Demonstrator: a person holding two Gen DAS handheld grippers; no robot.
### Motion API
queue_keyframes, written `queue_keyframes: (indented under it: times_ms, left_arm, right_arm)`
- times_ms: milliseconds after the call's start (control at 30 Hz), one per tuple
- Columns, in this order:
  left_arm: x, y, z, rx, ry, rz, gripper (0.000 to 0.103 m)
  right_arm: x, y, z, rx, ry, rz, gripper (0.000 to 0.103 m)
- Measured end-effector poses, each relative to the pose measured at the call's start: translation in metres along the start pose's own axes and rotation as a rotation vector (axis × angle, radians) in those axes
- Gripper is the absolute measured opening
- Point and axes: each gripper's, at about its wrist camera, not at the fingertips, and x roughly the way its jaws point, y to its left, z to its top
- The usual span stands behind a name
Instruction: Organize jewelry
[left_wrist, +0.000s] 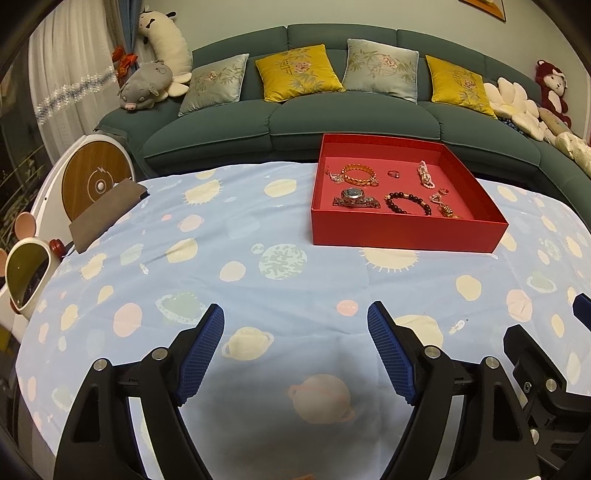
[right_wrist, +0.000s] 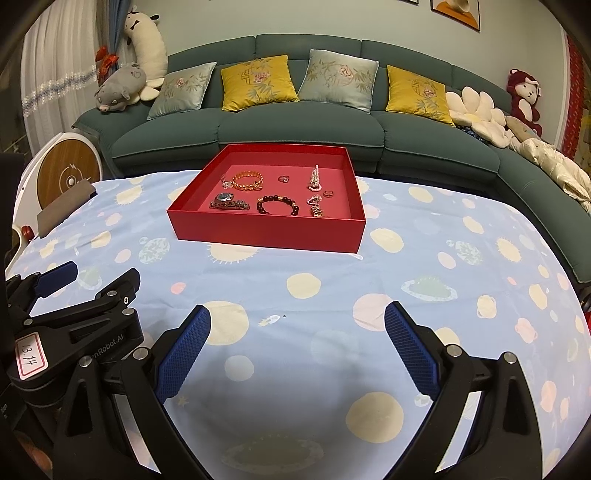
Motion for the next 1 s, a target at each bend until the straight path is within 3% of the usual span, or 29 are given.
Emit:
queue_keyframes:
  times_ms: [633, 1000]
  left_arm:
    - [0.0031, 0.0032, -0.0027, -0.037, 0.021, 0.015, 0.078]
    - [-0.0013, 0.0018, -0.0024, -0.028, -0.007, 0.034, 0.078]
  right_arm:
    - [-0.0002, 0.0007, 0.0003, -0.002, -0.002, 0.001, 0.093]
    - [0.0001, 0.0025, -0.0008, 0.002, -0.003, -0.004, 0.093]
